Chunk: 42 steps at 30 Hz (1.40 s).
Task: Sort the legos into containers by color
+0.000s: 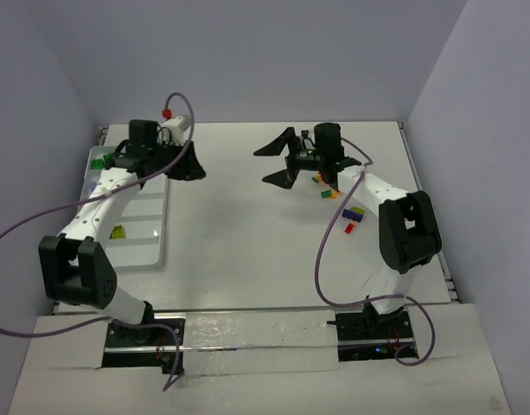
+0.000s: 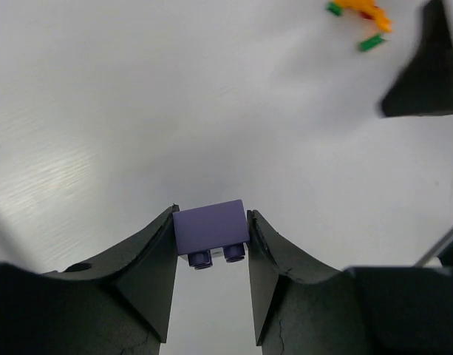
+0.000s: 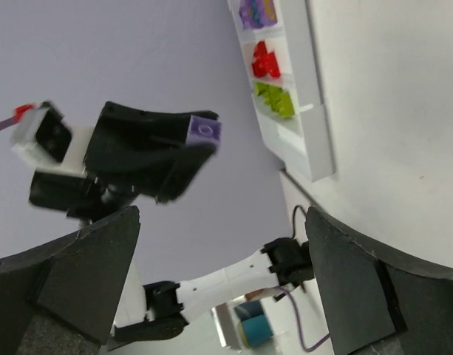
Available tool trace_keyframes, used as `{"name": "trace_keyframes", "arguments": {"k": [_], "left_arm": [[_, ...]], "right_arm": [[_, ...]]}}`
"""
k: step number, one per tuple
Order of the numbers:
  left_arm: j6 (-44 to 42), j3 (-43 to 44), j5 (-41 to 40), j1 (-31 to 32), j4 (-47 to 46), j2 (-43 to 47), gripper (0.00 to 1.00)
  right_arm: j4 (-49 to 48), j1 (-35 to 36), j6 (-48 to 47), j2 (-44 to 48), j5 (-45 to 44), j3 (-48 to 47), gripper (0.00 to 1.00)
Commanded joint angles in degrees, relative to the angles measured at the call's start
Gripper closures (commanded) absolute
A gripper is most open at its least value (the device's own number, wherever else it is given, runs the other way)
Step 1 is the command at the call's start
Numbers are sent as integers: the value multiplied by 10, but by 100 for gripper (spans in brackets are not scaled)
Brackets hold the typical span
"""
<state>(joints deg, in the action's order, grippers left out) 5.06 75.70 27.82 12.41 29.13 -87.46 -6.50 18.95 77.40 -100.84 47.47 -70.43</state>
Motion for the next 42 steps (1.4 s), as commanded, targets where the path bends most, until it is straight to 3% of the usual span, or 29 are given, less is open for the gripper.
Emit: {"name": "trace_keyframes", "arguments": {"k": [1, 7, 14, 34, 42], "left_arm": [[-109, 20, 16, -107, 110, 22, 100], [-189, 57, -71, -252, 170, -46, 100], [-207, 148, -147, -315, 158, -154, 100], [-216, 306, -264, -357, 93, -327, 91], [-217, 346, -274, -358, 82, -373, 79]], "right_arm": [[103, -16, -177, 19, -23, -85, 0], [279, -17, -399, -7, -92, -202, 0], [364, -20, -518, -21, -145, -243, 0], [378, -36, -549, -39, -164, -250, 0], [381, -37, -545, -52, -151, -248, 0]]}}
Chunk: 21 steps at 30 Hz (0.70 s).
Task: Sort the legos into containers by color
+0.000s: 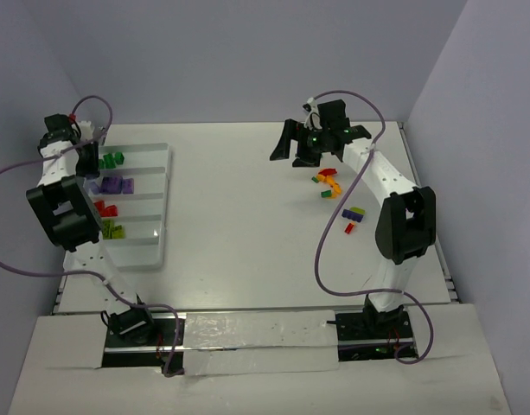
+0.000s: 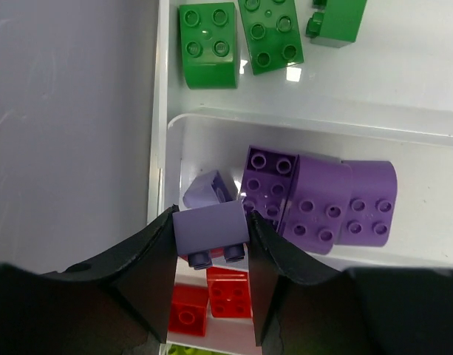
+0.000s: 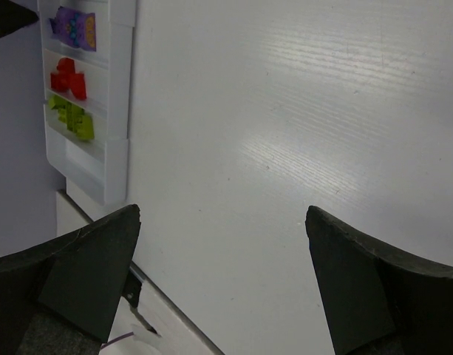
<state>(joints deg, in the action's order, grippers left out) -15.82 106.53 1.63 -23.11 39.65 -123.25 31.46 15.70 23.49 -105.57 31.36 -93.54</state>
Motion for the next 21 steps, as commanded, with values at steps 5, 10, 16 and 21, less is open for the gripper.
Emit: {"name": "trace_keyframes", "arguments": {"k": [5, 10, 16, 21], "left_arm": [[-5, 65, -12, -3, -18, -43, 78], [-4, 87, -14, -2, -19, -63, 69], [-3, 105, -14, -2, -12, -78, 52], [-2, 117, -13, -1, -3, -84, 43]], "right_arm": [[2, -4, -4, -12, 16, -20, 0], [3, -4, -4, -16, 20, -18, 0], [2, -5, -5, -19, 22, -16, 0], [3, -5, -8, -20, 27, -16, 0]]}}
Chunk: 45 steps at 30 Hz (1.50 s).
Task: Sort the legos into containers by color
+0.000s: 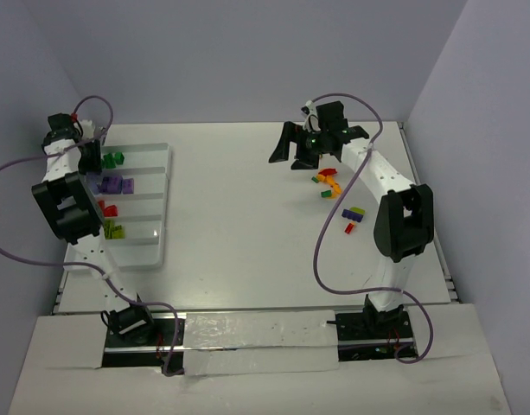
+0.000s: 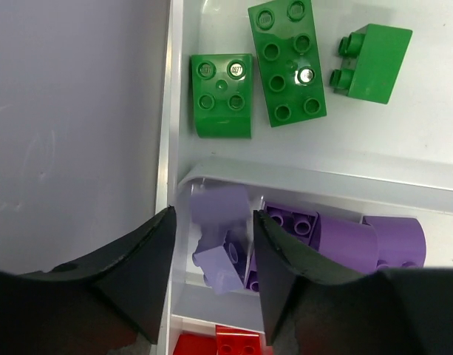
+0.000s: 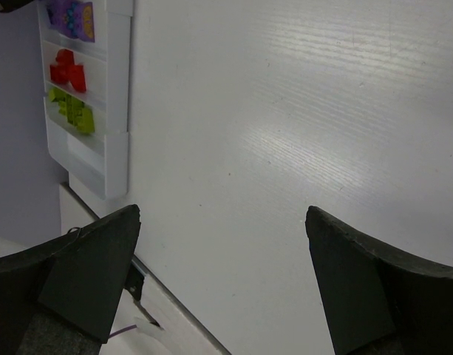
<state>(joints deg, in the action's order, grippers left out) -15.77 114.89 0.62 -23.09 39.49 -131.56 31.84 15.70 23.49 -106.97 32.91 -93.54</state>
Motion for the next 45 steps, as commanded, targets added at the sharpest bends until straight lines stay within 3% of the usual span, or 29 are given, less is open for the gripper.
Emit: {"name": "trace_keyframes", "arguments": {"k": [1, 9, 13, 17, 20, 27, 29, 36, 45], "left_arm": [[-2, 33, -3, -1, -1, 0, 42], [5, 57, 20, 2, 17, 19, 37], [3, 54, 67, 35, 19, 97, 40], [-19, -10, 82, 93, -13, 216, 39], [-22, -84, 91, 172, -18, 295, 39], [30, -215, 156, 279, -42, 366, 39], [41, -244, 163, 292, -50, 379, 40], [52, -287, 180, 311, -65, 398, 39], [47, -288, 237, 314, -45, 390, 39]], "right_arm": [[-1, -5, -10, -4, 11, -16, 0], [8, -4, -33, 16, -5, -11, 0], [36, -8, -109, 60, -44, -2, 1], [72, -21, -208, 105, -102, 33, 3], [128, -44, -277, 137, -159, 64, 10], [200, -119, -398, 178, -254, 143, 30], [210, -143, -418, 174, -262, 151, 32], [219, -173, -489, 136, -262, 158, 24], [216, -187, -589, 54, -246, 125, 24]]}}
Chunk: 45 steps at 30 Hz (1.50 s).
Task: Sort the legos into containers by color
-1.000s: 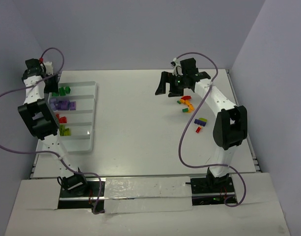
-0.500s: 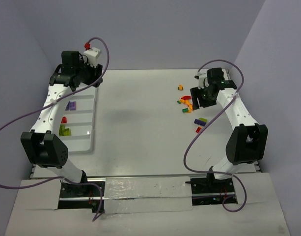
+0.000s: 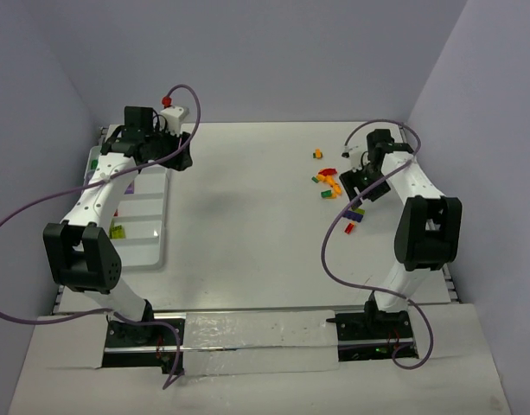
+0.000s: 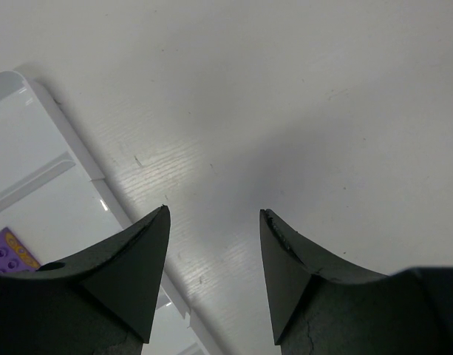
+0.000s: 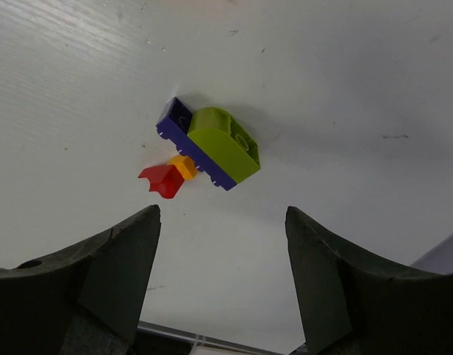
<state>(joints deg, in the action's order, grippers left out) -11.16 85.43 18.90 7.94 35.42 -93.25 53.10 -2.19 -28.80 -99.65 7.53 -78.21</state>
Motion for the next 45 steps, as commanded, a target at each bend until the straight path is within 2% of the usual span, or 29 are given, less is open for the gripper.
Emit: {"name": "trace_keyframes", "arguments": {"k": [1, 8, 21, 27, 31, 38, 41, 43, 45], "left_arm": [[0, 9, 62, 4, 0, 2, 39], [1, 14, 78, 9, 13, -5, 39], [0, 16, 72, 11, 20, -12, 39], [0, 23, 73, 11, 26, -20, 39], [-1, 22, 71, 11, 26, -20, 39], [-1, 25, 68, 11, 25, -21, 39], [-1, 25, 68, 11, 26, -21, 39], [-3, 26, 67, 11, 26, -23, 40], [-4, 26, 67, 11, 26, -22, 40]], "right_arm": [[2, -9, -85, -22, 8, -26, 23], [-47, -11, -140, -51, -15, -8, 23], [-30, -14, -191, -90, 41, 5, 24], [-26, -15, -202, -103, 51, 7, 29], [-17, -16, -206, -108, 62, 4, 37], [-20, -18, -198, -114, 67, 9, 39], [-22, -18, -193, -114, 73, 10, 45], [-25, -18, -190, -115, 74, 10, 54], [-27, -18, -188, -114, 74, 9, 59]]}}
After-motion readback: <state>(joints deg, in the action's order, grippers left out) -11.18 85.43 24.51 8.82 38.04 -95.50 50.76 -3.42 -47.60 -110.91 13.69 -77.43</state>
